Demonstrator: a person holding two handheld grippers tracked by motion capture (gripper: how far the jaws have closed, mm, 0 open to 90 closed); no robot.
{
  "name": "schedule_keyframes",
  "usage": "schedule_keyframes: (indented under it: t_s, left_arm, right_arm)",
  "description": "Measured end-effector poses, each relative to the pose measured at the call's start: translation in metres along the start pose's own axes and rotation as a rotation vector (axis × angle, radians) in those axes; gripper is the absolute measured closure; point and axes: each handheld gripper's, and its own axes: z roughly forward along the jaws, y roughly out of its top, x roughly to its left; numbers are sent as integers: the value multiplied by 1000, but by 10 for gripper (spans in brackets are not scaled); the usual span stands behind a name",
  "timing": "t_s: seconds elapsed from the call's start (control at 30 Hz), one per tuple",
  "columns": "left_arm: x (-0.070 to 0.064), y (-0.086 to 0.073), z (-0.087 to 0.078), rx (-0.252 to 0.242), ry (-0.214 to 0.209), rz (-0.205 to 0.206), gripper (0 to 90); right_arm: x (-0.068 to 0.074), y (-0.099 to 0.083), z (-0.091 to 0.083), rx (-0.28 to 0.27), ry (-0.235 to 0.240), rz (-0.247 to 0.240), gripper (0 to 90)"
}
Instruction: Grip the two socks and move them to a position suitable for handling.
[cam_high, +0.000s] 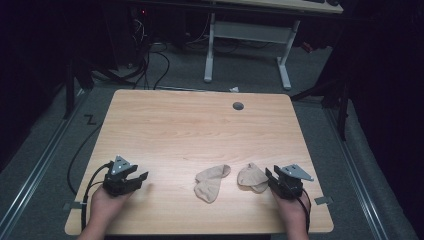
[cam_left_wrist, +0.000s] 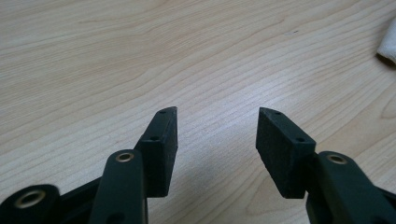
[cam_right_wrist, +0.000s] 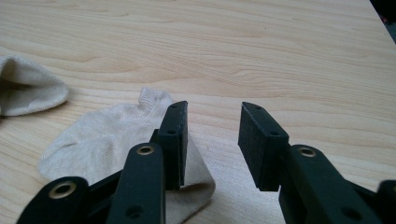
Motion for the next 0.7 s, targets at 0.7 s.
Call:
schedule_keyframes:
  t_s: [0.7]
  left_arm:
    - [-25, 6, 5, -35, -107, 6, 507]
  right_arm:
    - [4, -1, 1, 12, 31, -15, 657]
